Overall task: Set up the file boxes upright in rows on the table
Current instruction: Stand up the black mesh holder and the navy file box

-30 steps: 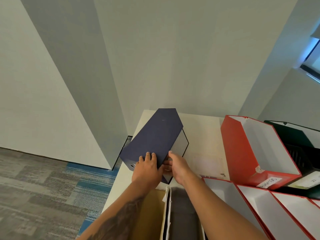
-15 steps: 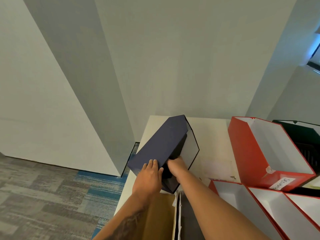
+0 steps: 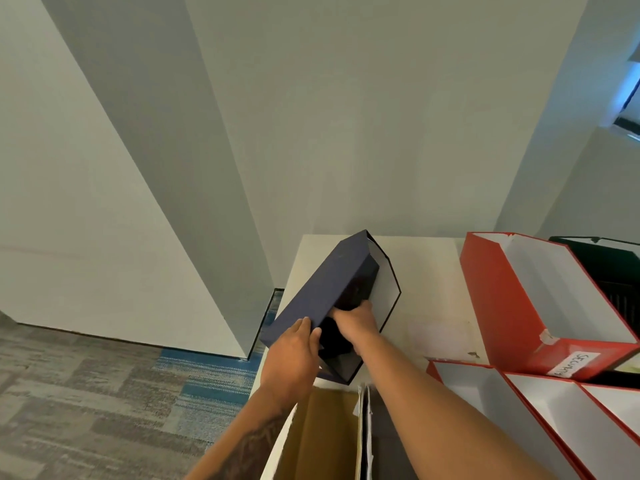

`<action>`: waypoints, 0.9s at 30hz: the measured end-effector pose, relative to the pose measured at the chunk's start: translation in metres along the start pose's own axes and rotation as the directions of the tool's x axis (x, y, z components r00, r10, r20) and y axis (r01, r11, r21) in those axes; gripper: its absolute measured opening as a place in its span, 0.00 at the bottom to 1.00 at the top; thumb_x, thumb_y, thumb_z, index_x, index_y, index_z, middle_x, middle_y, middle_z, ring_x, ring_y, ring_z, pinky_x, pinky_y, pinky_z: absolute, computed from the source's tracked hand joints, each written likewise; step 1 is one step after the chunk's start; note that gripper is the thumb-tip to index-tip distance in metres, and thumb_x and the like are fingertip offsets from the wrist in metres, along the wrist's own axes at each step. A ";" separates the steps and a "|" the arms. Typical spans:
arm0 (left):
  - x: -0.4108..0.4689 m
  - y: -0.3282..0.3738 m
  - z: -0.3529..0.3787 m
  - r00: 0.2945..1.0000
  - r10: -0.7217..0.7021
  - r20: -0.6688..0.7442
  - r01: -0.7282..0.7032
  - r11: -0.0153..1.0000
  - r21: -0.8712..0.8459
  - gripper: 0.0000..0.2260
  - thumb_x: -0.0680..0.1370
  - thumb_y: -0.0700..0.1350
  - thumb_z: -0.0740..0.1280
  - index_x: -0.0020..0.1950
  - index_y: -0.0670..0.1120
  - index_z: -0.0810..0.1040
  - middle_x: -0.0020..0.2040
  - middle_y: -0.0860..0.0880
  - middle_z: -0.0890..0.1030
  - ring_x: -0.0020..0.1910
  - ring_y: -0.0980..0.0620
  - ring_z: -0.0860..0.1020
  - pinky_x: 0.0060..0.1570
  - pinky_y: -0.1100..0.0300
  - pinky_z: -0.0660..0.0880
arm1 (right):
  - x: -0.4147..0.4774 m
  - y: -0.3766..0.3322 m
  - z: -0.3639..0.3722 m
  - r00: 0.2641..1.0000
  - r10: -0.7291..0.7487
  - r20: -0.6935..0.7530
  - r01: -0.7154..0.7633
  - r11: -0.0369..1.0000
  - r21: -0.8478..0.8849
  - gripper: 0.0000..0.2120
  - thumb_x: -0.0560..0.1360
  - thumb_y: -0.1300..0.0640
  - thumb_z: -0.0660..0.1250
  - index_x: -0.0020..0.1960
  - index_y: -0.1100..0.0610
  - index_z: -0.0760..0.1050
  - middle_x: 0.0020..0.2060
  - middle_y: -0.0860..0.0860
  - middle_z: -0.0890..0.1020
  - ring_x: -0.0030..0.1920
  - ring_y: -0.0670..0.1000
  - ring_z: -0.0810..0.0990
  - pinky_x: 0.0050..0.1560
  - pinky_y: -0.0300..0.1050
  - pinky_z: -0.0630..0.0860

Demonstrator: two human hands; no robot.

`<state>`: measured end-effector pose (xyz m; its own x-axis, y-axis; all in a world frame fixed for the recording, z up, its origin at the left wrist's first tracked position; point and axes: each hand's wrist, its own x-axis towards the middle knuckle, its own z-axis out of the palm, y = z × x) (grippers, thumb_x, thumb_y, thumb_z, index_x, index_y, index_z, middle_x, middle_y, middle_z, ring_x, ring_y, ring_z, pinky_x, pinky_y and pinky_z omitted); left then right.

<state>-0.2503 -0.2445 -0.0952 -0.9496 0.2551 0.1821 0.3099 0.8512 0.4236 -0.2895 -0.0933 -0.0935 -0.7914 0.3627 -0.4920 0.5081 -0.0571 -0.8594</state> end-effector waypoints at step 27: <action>0.018 0.062 0.070 0.972 -0.057 0.230 -0.013 0.956 0.293 0.25 0.76 0.63 0.63 0.68 0.53 0.72 0.65 0.51 0.73 0.62 0.47 0.71 0.59 0.50 0.75 | -0.075 -0.026 -0.239 0.944 -0.239 -0.229 0.265 0.960 0.090 0.12 0.80 0.48 0.64 0.60 0.53 0.76 0.48 0.52 0.86 0.48 0.52 0.86 0.43 0.46 0.78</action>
<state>-0.2514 -0.1549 -0.1276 -0.9511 0.3045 -0.0512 0.2948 0.9449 0.1426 -0.1624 0.1039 -0.0010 -0.7905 0.5690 -0.2268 0.2471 -0.0425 -0.9681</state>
